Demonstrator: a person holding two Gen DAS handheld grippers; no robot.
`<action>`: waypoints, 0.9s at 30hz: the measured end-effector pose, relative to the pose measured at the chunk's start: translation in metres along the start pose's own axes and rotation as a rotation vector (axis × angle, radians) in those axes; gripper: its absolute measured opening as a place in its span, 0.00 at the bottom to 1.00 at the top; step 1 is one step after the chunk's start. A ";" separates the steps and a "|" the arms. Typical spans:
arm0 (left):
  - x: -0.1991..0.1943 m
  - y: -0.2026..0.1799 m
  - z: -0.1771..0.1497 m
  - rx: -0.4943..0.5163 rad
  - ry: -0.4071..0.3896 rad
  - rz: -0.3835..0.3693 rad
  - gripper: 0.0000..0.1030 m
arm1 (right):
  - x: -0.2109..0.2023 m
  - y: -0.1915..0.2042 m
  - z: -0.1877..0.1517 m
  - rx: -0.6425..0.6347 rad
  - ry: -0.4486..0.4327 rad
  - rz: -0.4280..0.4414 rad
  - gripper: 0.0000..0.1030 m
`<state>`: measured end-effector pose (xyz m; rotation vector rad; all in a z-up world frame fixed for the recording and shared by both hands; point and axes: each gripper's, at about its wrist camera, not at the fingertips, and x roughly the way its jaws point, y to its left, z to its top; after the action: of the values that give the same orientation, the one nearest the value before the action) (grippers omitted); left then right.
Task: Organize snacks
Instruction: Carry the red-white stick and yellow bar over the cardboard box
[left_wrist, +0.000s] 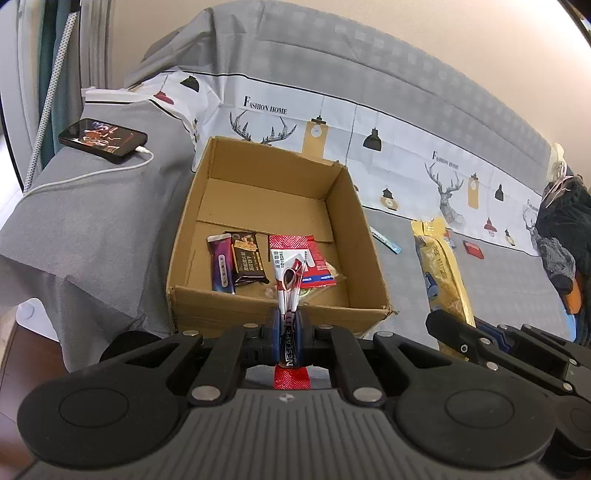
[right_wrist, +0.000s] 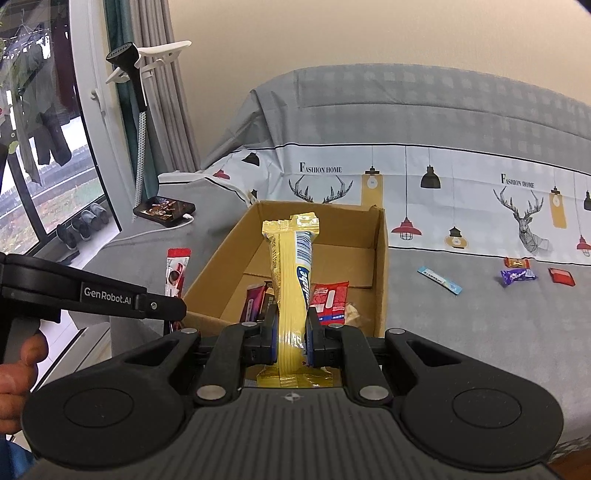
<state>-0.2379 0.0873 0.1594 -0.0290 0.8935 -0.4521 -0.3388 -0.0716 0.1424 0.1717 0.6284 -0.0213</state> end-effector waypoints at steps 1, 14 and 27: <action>0.000 0.000 0.001 0.000 0.001 0.001 0.08 | 0.001 0.000 0.000 0.000 0.002 0.001 0.14; 0.007 0.003 0.006 -0.014 0.005 0.008 0.08 | 0.009 -0.003 0.002 0.002 0.016 0.000 0.14; 0.016 0.017 0.031 -0.043 -0.025 0.027 0.08 | 0.022 -0.002 0.009 0.003 0.017 -0.013 0.14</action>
<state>-0.1999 0.0915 0.1638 -0.0617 0.8783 -0.4069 -0.3162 -0.0747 0.1359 0.1706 0.6467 -0.0329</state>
